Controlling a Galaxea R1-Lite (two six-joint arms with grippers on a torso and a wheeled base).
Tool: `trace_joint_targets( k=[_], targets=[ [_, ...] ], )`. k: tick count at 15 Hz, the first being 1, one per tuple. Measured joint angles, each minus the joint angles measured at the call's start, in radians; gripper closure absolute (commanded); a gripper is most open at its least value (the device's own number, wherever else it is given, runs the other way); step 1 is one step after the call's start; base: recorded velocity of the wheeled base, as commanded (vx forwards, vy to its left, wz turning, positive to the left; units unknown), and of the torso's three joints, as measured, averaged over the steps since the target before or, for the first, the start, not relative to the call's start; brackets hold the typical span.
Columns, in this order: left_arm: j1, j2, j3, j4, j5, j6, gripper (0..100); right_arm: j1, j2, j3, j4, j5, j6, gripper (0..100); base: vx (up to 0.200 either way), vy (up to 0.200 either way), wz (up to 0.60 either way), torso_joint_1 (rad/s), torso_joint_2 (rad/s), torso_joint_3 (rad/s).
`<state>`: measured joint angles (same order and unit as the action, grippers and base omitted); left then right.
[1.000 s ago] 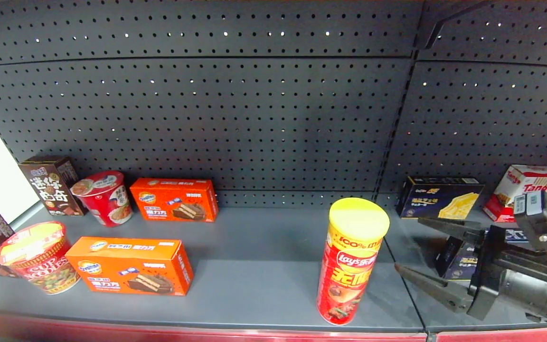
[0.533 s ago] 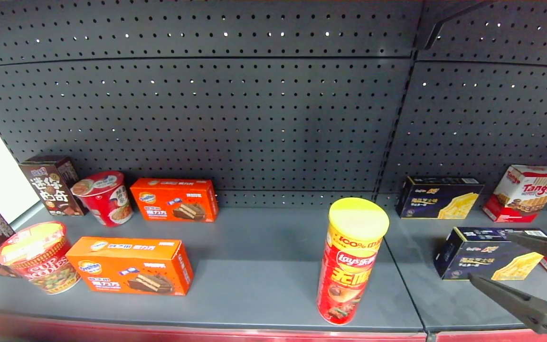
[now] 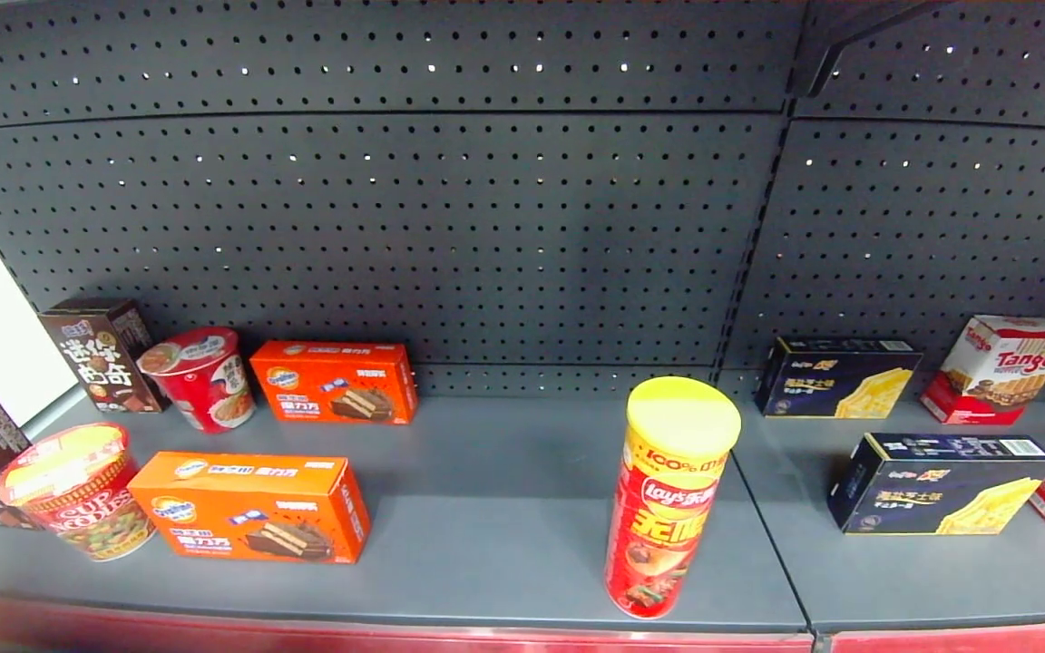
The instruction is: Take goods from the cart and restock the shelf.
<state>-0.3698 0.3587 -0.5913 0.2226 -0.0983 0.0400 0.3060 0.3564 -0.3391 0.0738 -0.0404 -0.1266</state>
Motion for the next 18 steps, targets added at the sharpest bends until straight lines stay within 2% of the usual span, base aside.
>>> trace_joint_targets(
  k=[2,4,10,12,18],
  targets=[
    [-0.003,0.065,-0.015,-0.018,-0.099,0.001,100,-0.054,-0.111,0.033,0.044,-0.002,0.024,0,0.000,0.000,0.00,0.000,0.00,0.000],
    [-0.004,0.124,-0.032,-0.065,-0.149,0.001,100,-0.091,-0.187,0.046,0.120,-0.004,0.036,0,0.000,0.000,0.00,0.000,0.00,0.000],
    [-0.008,0.328,-0.068,-0.170,-0.175,-0.001,100,-0.108,-0.258,0.079,0.125,-0.003,0.035,0,0.000,0.000,0.00,0.000,0.00,0.000],
    [-0.040,0.380,-0.079,-0.213,-0.204,-0.002,100,-0.108,-0.263,0.117,0.103,0.000,0.016,0,0.000,0.000,0.00,0.000,0.00,0.000],
    [-0.148,0.536,-0.159,-0.220,-0.221,-0.012,100,-0.108,-0.264,0.251,-0.067,-0.006,-0.028,0,0.000,0.000,0.00,0.000,0.00,0.000]
  ],
)
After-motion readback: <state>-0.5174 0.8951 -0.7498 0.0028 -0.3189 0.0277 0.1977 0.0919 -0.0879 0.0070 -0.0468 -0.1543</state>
